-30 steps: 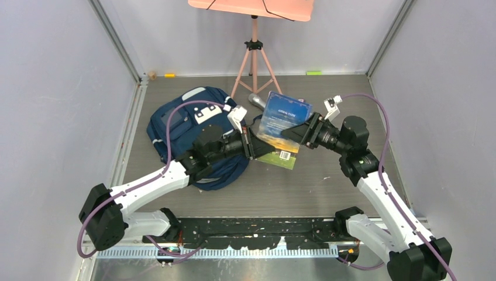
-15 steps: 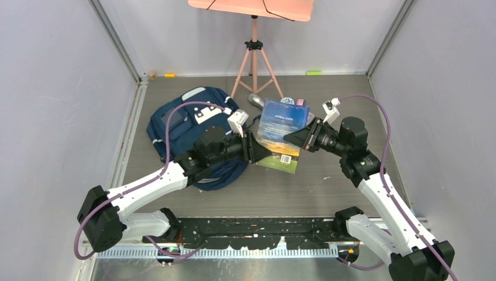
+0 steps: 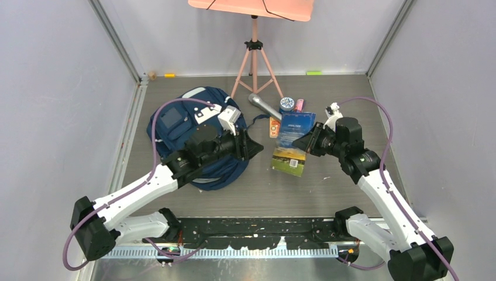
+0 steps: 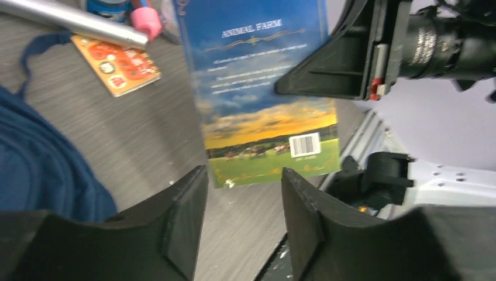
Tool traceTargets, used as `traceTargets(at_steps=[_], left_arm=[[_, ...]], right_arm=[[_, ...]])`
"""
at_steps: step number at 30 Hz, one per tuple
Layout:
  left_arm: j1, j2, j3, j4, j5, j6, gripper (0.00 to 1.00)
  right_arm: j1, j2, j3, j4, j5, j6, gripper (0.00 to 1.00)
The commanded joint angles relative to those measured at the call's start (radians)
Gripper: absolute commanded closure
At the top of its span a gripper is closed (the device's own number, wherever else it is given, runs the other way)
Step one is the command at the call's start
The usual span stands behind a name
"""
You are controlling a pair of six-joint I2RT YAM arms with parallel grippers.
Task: Pack the student bag
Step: Pick up the book from the center of the board, then place the book in the student bag.
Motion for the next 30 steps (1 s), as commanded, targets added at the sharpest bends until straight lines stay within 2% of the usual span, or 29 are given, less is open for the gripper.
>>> traceTargets(at_steps=[1,4,6,12,19,21,24,27,30], left_arm=[[0.013,-0.039,0.056,-0.161,-0.099,0.097,0.41],[0.014,-0.045,0.077,-0.31,-0.207,0.185,0.28],[0.014,-0.036,0.078,-0.381,-0.279,0.227,0.26],[-0.007,0.071,0.08,-0.491,-0.393,0.281,0.27],[-0.093,0.183,0.082,-0.459,-0.56,0.288,0.27],[-0.102,0.203,0.078,-0.431,-0.573,0.295,0.29],[-0.102,0.25,0.086,-0.411,-0.556,0.306,0.43],[-0.103,0.288,0.102,-0.411,-0.546,0.297,0.43],[-0.108,0.309,0.104,-0.406,-0.57,0.299,0.39]], right_arm=[[0.001,0.001,0.098,-0.083,0.16,-0.07,0.99],[0.001,0.004,0.1,-0.127,0.204,-0.081,0.99],[0.001,0.003,0.092,-0.126,0.207,-0.08,0.99],[0.001,0.002,0.058,-0.09,0.197,-0.063,0.99],[0.002,0.002,0.048,-0.105,0.197,-0.08,0.99],[0.001,0.002,0.045,-0.109,0.196,-0.084,0.99],[0.001,0.0,0.038,-0.106,0.197,-0.083,0.99],[0.002,0.0,0.034,-0.104,0.193,-0.083,0.99],[0.001,-0.002,0.032,-0.102,0.19,-0.085,0.99]])
